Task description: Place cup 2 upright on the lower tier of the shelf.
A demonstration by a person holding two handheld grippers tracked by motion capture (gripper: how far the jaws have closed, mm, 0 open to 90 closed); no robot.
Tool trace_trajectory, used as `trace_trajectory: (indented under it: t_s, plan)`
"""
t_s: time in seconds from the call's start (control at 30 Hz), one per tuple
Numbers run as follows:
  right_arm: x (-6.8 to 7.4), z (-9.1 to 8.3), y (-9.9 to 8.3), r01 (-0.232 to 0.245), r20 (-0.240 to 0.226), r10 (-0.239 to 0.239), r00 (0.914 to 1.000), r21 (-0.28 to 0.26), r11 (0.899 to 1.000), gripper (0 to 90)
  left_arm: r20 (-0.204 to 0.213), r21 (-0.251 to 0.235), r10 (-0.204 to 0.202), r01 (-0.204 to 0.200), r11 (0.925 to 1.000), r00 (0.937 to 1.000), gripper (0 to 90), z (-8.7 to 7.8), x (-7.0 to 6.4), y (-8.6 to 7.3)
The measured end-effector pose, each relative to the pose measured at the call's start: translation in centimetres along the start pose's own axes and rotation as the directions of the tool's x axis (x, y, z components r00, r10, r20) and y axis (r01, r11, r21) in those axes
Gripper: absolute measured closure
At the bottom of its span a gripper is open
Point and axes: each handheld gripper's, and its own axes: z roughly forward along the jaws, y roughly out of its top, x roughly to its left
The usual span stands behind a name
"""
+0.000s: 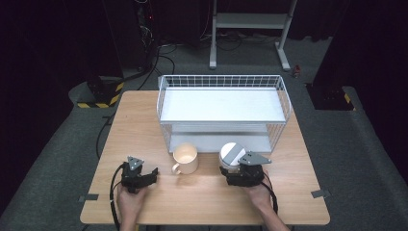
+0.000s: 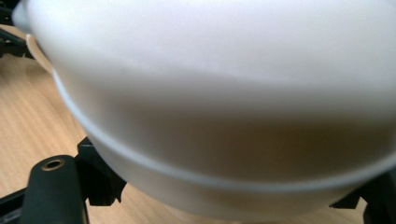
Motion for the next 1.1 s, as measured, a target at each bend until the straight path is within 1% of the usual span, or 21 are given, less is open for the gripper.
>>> trace_trajectory:
  t_s: [0.07,0.13,0.3,0.33,0.37,0.43,0.47,0.5,0.57,0.6,0.7,0.73,0.83,0.87,0.9,0.93,1.1]
  plan:
    - [-0.1,0.0,0.0,-0.008,0.001,0.008,1.0000,0.000,1.000,19.0,0.000,0.000,0.000,0.000,1.0000,1.0000,22.5,0.0,0.0,0.0]
    - [-0.5,0.2,0.1,-0.021,0.005,0.021,0.9998,0.003,1.000,19.0,0.000,0.000,0.000,0.000,1.0000,1.0000,22.5,0.0,0.0,0.0]
    - [-1.2,0.4,0.2,-0.025,0.019,0.025,0.9995,0.011,1.000,19.0,0.000,0.000,0.000,0.000,1.0000,1.0000,22.5,0.0,0.0,0.0]
    - [-1.6,0.4,0.4,-0.033,0.025,0.033,0.9991,0.012,0.999,19.0,0.000,0.000,-0.001,0.001,1.0000,1.0000,22.5,0.0,0.0,0.0]
    - [-1.7,0.4,0.4,-0.038,0.027,0.038,0.9989,0.013,0.999,19.0,0.000,0.000,-0.001,0.001,1.0000,1.0000,22.5,0.0,0.0,0.0]
    - [-1.8,0.4,0.5,-0.034,0.032,0.033,0.9989,0.009,0.999,19.1,0.000,0.000,-0.001,0.001,1.0000,1.0000,22.5,0.0,0.0,0.0]
    - [-2.1,0.5,0.7,-0.039,0.036,0.039,0.9986,0.006,0.999,19.0,0.000,0.000,-0.001,0.001,1.0000,1.0000,22.5,0.0,0.0,0.0]
    - [-2.1,0.5,0.7,-0.039,0.036,0.039,0.9986,0.006,0.999,19.0,0.000,0.000,-0.001,0.001,1.0000,1.0000,22.5,0.0,0.0,0.0]
    - [-2.6,0.7,0.9,-0.062,0.039,0.061,0.9973,0.005,0.998,19.1,0.000,0.000,-0.001,0.001,1.0000,1.0000,22.5,0.0,0.0,0.0]
    - [-2.8,0.8,1.0,-0.061,0.040,0.061,0.9973,0.005,0.998,19.0,0.000,0.000,-0.001,0.001,1.0000,1.0000,22.4,0.0,0.0,0.0]
    - [-3.4,1.1,1.1,-0.063,0.053,0.063,0.9967,0.011,0.998,19.1,0.000,0.000,-0.001,0.001,1.0000,1.0000,22.5,0.0,0.0,0.0]
    - [-3.5,1.2,1.2,-0.073,0.060,0.072,0.9956,0.020,0.997,19.1,0.000,0.000,-0.001,0.001,1.0000,1.0000,22.5,0.0,0.0,0.0]
    - [-4.1,1.5,1.3,-0.069,0.081,0.067,0.9945,0.028,0.997,19.1,0.000,0.000,-0.001,0.001,1.0000,1.0000,22.5,0.0,0.0,0.0]
    - [-4.2,1.5,1.3,-0.080,0.085,0.077,0.9934,0.028,0.996,19.1,0.000,0.000,-0.001,0.001,1.0000,1.0000,22.5,0.0,0.0,0.0]
    - [-4.2,1.5,1.3,-0.080,0.085,0.077,0.9934,0.028,0.996,19.1,0.000,0.000,-0.001,0.001,1.0000,1.0000,22.4,0.0,0.0,0.0]
    - [-4.6,1.7,1.2,-0.087,0.091,0.085,0.9922,0.029,0.996,19.1,0.000,0.000,-0.001,0.001,1.0000,1.0000,22.5,0.0,0.0,0.0]
    - [-5.0,2.4,1.3,-0.097,0.111,0.091,0.9896,0.042,0.994,19.1,0.000,0.000,-0.001,0.001,1.0000,1.0000,22.5,0.0,0.0,0.0]
